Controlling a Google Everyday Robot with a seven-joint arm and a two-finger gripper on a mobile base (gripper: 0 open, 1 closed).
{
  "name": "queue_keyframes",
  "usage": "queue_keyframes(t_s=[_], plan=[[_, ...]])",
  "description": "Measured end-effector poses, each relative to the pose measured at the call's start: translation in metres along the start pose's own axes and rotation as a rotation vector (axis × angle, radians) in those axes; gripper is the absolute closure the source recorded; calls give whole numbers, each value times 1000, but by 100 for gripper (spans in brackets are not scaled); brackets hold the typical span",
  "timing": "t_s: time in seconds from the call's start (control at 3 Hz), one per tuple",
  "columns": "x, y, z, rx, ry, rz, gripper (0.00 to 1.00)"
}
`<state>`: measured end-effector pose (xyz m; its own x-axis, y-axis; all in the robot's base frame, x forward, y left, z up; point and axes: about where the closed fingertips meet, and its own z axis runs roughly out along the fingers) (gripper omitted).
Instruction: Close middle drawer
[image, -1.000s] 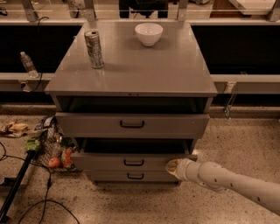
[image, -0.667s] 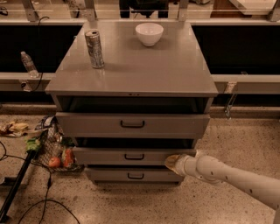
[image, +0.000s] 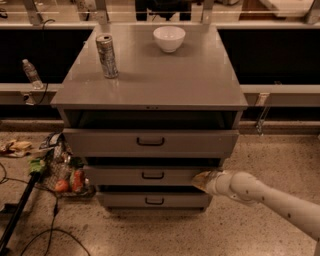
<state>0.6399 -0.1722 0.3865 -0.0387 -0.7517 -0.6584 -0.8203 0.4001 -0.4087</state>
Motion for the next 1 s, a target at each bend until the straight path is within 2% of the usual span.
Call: queue_keyframes(t_s=[1.0], plan=[[0, 2, -1, 0, 0, 0, 100]])
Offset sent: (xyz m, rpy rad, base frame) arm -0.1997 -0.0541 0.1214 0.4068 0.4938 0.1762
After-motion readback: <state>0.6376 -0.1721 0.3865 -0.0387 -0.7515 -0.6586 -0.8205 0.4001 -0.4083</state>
